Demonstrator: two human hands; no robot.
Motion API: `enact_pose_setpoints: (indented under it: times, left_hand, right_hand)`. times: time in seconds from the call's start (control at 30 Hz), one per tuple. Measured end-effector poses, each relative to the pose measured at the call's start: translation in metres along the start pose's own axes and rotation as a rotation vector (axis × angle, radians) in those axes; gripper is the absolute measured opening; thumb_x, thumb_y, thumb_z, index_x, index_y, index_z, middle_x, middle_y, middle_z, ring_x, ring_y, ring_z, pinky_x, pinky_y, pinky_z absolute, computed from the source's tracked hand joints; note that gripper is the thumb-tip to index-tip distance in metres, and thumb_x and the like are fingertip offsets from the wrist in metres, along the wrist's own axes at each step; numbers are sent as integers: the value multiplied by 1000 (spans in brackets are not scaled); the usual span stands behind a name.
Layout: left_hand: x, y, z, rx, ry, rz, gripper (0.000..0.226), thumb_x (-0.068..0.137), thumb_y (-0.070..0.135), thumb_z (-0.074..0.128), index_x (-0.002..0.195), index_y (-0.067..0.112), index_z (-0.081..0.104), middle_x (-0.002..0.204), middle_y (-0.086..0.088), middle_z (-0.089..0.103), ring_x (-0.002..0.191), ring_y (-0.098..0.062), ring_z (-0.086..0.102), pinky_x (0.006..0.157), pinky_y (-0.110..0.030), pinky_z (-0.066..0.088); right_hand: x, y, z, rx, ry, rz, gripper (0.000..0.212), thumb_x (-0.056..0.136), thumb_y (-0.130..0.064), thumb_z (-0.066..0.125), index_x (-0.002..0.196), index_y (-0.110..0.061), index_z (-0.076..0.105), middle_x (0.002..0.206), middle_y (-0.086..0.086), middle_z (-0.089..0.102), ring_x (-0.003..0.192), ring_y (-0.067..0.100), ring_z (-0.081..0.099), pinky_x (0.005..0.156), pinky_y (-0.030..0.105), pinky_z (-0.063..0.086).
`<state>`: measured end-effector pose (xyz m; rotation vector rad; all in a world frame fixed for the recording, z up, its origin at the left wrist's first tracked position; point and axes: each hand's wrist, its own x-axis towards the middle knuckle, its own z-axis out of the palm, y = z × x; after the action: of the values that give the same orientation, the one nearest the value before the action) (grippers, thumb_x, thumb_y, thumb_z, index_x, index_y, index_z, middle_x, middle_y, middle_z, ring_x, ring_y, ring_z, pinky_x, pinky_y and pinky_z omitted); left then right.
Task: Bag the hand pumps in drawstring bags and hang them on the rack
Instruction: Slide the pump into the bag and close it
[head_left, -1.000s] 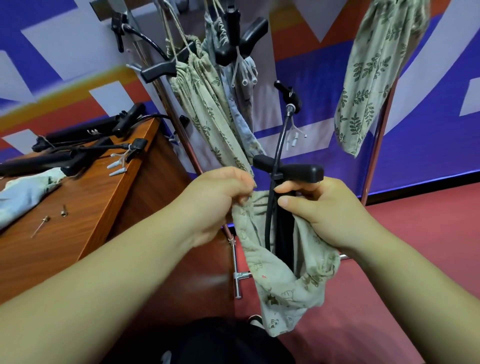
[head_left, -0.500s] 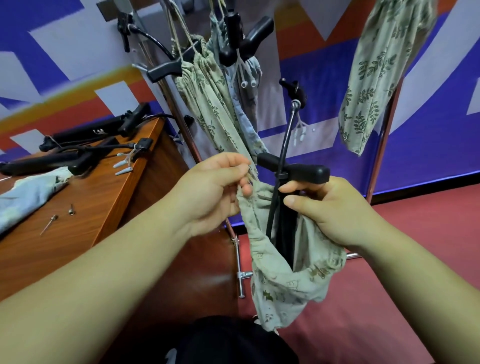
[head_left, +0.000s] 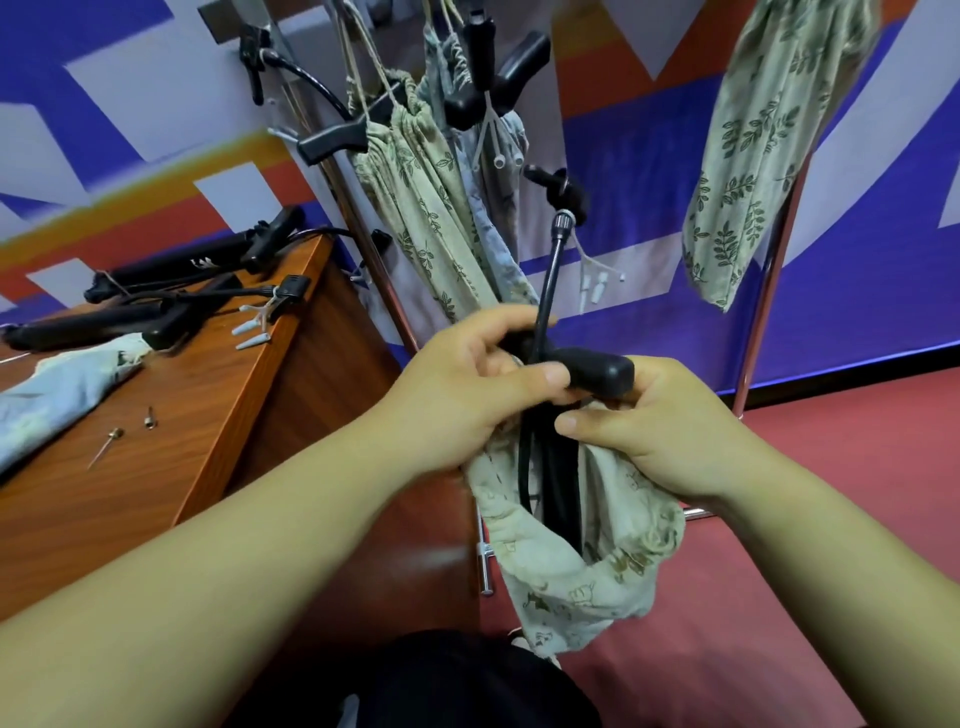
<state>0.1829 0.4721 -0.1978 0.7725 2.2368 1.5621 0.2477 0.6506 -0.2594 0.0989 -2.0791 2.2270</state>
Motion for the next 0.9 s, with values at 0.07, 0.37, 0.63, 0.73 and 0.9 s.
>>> enact_pose_setpoints:
  times: [0.07,0.37,0.63,0.73,0.9]
  left_hand:
    - [1,0,-5,35,-106,-40,41,86,22,76,125,24,64,67,-23,61,63,-18,51,66,-27,42]
    - [-1,0,-10,273,-196,-93,20,96,19,68,113,21,60,48,0,54,45,-18,46,53,-25,40]
    - [0,-8,-8,397,48,-98,17,94,31,68,105,25,55,49,4,60,40,-7,53,49,-20,42]
    - [3,-7,-13,392,100,-107,17,94,31,68,103,25,55,51,5,61,38,-4,51,46,-18,38]
    - [5,-1,-24,299,142,-118,13,94,30,68,98,21,60,48,7,58,41,-7,49,51,-24,37]
  right_hand:
    - [0,1,0,-5,-31,5,33,78,7,77,109,-7,75,92,-2,77,89,6,69,86,20,55]
    - [1,10,0,22,-60,1,34,74,7,80,79,-24,67,66,-13,61,66,7,57,67,21,50]
    - [-18,4,-8,-168,-16,203,39,60,-19,89,86,-18,60,87,9,75,67,21,63,68,43,53]
    - [-31,-4,-18,-301,-85,244,32,75,-1,81,98,-11,61,68,-10,70,46,5,51,51,18,41]
    - [-48,-20,-30,-514,-236,264,52,75,7,73,109,-32,67,109,-16,69,85,10,69,61,21,53]
